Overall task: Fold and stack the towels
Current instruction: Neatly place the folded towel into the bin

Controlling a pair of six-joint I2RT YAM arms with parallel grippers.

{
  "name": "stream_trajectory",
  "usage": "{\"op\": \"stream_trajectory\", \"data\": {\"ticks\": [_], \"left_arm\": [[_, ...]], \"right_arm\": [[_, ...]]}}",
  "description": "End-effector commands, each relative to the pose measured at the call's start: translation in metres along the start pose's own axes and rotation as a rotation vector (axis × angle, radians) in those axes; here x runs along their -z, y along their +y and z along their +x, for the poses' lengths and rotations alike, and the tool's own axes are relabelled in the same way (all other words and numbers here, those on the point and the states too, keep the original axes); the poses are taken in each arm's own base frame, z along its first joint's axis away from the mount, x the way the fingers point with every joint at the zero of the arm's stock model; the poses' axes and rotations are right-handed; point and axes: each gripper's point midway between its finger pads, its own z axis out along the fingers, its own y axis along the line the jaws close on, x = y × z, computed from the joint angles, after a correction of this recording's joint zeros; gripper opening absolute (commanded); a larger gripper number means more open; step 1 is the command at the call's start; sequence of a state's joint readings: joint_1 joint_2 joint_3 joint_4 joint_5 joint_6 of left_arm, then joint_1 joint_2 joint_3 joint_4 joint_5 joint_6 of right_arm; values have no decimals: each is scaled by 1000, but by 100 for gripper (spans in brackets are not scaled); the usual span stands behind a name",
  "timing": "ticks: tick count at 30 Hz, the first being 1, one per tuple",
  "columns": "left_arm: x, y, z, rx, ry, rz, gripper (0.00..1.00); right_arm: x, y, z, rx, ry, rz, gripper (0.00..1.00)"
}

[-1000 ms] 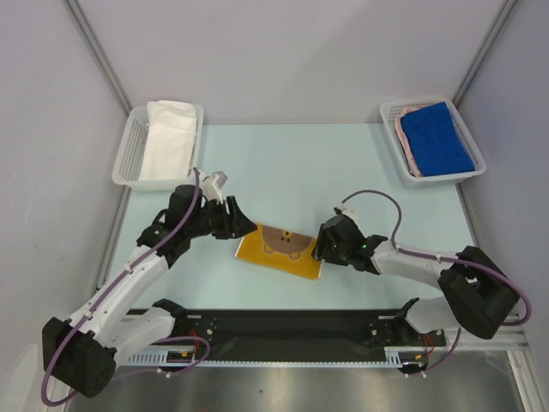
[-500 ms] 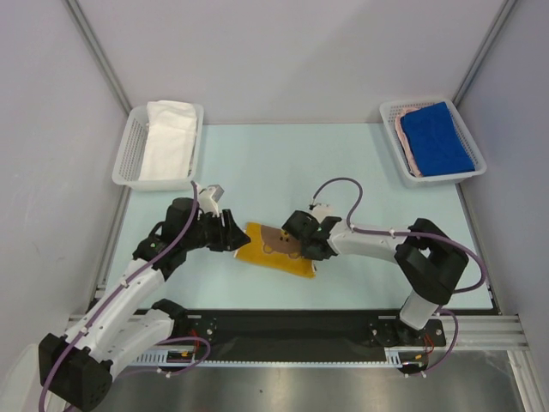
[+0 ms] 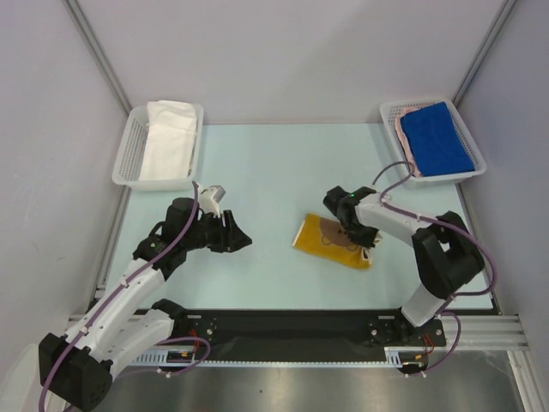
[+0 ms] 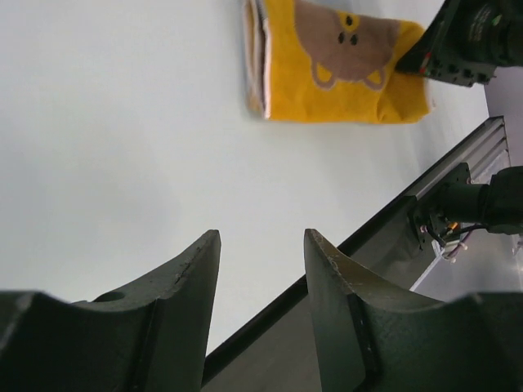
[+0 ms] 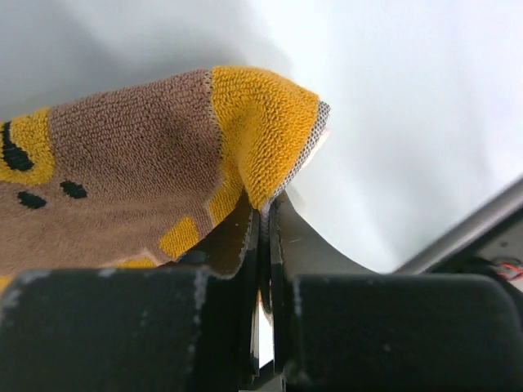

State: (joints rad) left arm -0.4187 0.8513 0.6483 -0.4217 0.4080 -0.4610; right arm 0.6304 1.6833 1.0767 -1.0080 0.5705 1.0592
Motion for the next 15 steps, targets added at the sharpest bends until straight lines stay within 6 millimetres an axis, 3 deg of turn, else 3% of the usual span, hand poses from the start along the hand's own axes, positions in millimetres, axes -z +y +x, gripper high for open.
{"op": "stream_trajectory", "data": {"ticks": [1, 6, 12, 15], "left_arm": [[0, -6, -4, -31, -13, 41, 51], [-2, -7, -2, -28, 1, 53, 51], [-4, -9, 1, -27, 17, 71, 50], [-7, -10, 4, -22, 36, 80, 49]], "right_arm": [[4, -71, -21, -117, -43, 158, 0], [-5, -145, -23, -308, 18, 290, 0], [2, -183, -31, -506, 44, 316, 0], [-2, -214, -31, -586, 86, 397, 0]]}}
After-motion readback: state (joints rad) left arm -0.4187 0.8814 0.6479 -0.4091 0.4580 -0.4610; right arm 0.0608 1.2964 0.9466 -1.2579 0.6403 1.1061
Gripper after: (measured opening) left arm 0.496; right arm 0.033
